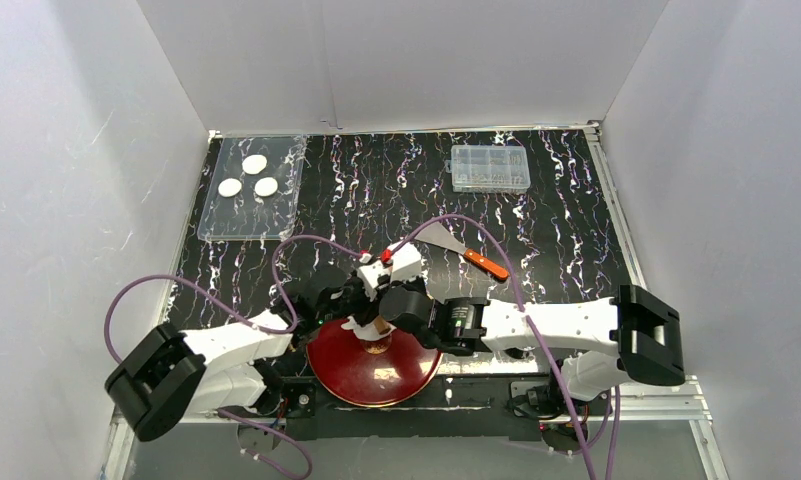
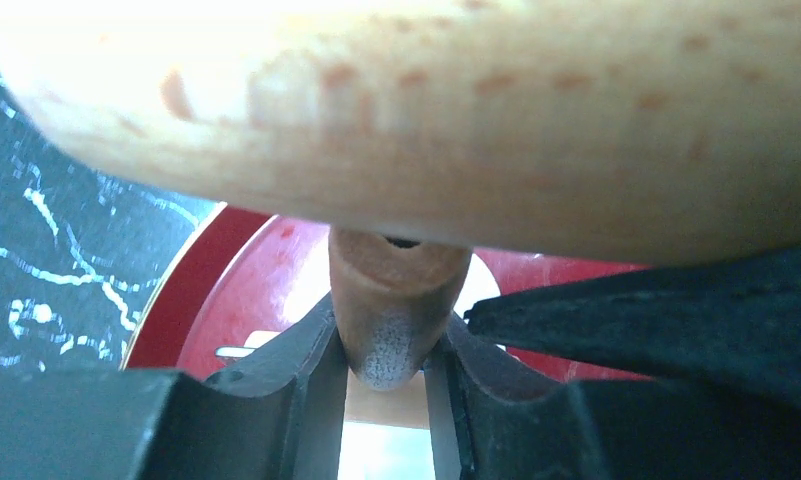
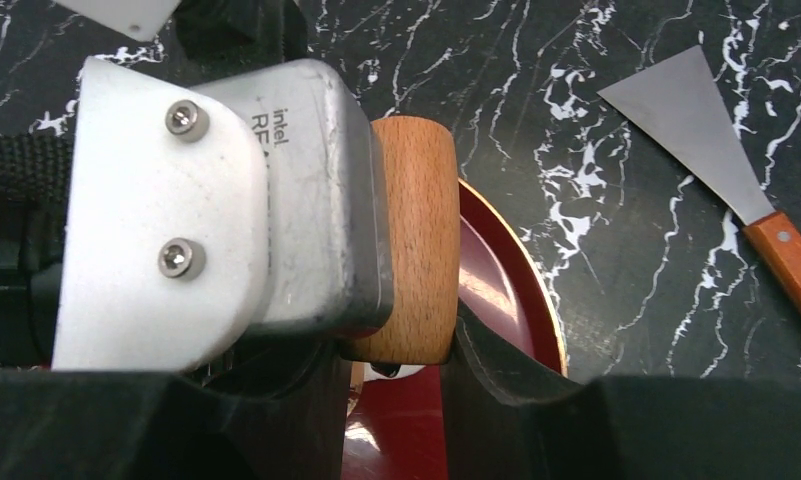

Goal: Roll out the dumpling wrappers from the dough
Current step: Flatten out the dough on the work surface.

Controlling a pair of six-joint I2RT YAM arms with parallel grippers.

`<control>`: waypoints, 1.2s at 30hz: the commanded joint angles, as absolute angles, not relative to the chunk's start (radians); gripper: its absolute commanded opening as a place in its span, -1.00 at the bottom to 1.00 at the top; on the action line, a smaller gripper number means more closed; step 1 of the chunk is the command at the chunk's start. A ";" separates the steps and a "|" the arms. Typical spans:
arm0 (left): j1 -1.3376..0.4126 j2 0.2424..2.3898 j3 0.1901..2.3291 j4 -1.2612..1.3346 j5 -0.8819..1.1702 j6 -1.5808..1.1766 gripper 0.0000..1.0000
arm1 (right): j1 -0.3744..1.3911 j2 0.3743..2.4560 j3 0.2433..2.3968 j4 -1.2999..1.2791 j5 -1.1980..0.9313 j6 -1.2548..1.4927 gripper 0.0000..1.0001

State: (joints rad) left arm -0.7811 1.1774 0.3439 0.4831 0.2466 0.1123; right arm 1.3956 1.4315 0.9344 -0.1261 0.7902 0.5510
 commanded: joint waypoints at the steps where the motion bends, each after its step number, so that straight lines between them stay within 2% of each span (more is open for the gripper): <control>1: -0.786 1.085 0.329 0.404 0.050 0.018 -1.00 | 1.541 1.553 0.929 -0.100 0.321 0.625 -0.97; 5: -0.784 1.048 0.296 0.285 -0.052 -0.087 -1.00 | 1.541 1.570 0.960 -0.118 0.309 0.598 -0.97; 8: -0.769 1.021 0.293 0.252 -0.053 -0.128 -1.00 | 1.542 1.586 0.997 -0.151 0.310 0.578 -0.97; 16: -0.768 0.889 0.375 0.212 -0.038 -0.026 -1.00 | 1.540 1.536 0.993 -0.126 0.339 0.546 -0.97; 17: -0.770 0.924 0.406 0.310 0.080 -0.004 -1.00 | 1.533 1.474 1.011 -0.183 0.421 0.529 -0.97; 22: -0.790 1.110 0.526 0.436 0.110 -0.022 -1.00 | 1.523 1.377 1.030 -0.288 0.532 0.496 -0.97; 27: -0.812 1.214 0.565 0.542 0.164 -0.003 -1.00 | 1.522 1.365 0.997 -0.278 0.551 0.520 -0.97; 36: -0.815 1.167 0.363 0.529 0.089 0.089 -1.00 | 1.535 1.499 0.948 -0.157 0.436 0.601 -0.97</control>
State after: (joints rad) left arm -0.8330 1.2118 0.4042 0.4049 0.2413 0.0883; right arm 1.4181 1.4151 0.9844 -0.3176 0.8425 0.5354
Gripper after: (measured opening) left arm 0.275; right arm 0.401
